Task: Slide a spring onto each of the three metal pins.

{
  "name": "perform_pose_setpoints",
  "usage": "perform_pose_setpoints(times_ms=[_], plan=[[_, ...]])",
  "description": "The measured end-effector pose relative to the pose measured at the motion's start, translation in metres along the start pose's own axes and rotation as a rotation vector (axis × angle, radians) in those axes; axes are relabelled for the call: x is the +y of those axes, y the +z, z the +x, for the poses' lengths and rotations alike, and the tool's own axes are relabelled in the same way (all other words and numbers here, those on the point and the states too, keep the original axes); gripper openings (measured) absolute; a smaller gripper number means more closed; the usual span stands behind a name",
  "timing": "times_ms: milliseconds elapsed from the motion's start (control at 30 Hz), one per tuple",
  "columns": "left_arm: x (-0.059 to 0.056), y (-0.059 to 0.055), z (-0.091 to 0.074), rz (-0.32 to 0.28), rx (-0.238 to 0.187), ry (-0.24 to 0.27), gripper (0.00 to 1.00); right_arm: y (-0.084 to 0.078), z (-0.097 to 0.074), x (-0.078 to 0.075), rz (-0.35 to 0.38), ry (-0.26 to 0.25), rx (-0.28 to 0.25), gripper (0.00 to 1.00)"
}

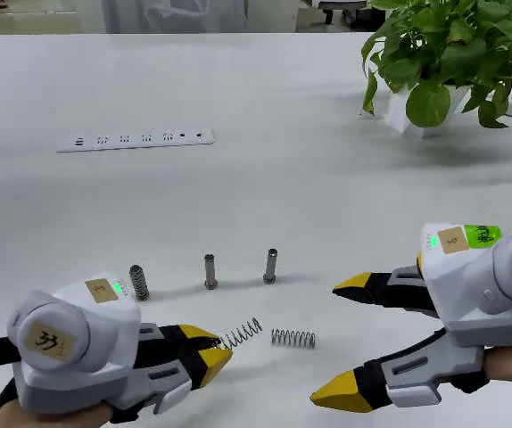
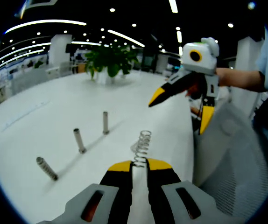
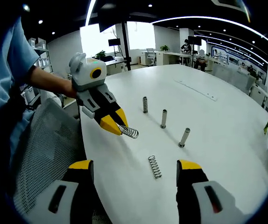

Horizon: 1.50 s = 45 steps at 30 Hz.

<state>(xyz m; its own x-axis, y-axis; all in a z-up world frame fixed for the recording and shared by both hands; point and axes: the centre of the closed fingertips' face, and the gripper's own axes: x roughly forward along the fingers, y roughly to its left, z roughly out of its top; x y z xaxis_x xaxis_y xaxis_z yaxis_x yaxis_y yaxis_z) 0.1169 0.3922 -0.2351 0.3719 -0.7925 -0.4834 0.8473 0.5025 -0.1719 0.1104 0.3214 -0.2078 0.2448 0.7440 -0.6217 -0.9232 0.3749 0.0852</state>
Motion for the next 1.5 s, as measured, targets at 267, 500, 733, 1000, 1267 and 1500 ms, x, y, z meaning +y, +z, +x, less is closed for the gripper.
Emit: perform_pose_setpoints(times_ms=[267,500,733,1000,1267,1500], plan=[[-0.016,0.005,0.000,0.055,0.001,-0.075,0.10,0.023,0.002,0.008,-0.026,0.070,-0.029,0.58],[-0.024,0.004,-0.002,0.076,0.000,-0.117,0.10,0.023,0.005,0.024,-0.029,0.167,-0.019,0.33],[-0.034,0.001,-0.004,0.074,-0.002,-0.167,0.10,0.022,0.009,0.037,-0.020,0.227,-0.011,0.25],[-0.040,0.003,-0.004,0.082,-0.007,-0.192,0.10,0.013,0.012,0.042,-0.015,0.257,0.023,0.19],[-0.045,0.003,-0.005,0.086,-0.005,-0.213,0.10,0.009,0.012,0.043,-0.025,0.269,0.044,0.15],[-0.049,0.002,-0.004,0.083,-0.001,-0.227,0.10,0.007,0.012,0.044,-0.027,0.274,0.060,0.11]])
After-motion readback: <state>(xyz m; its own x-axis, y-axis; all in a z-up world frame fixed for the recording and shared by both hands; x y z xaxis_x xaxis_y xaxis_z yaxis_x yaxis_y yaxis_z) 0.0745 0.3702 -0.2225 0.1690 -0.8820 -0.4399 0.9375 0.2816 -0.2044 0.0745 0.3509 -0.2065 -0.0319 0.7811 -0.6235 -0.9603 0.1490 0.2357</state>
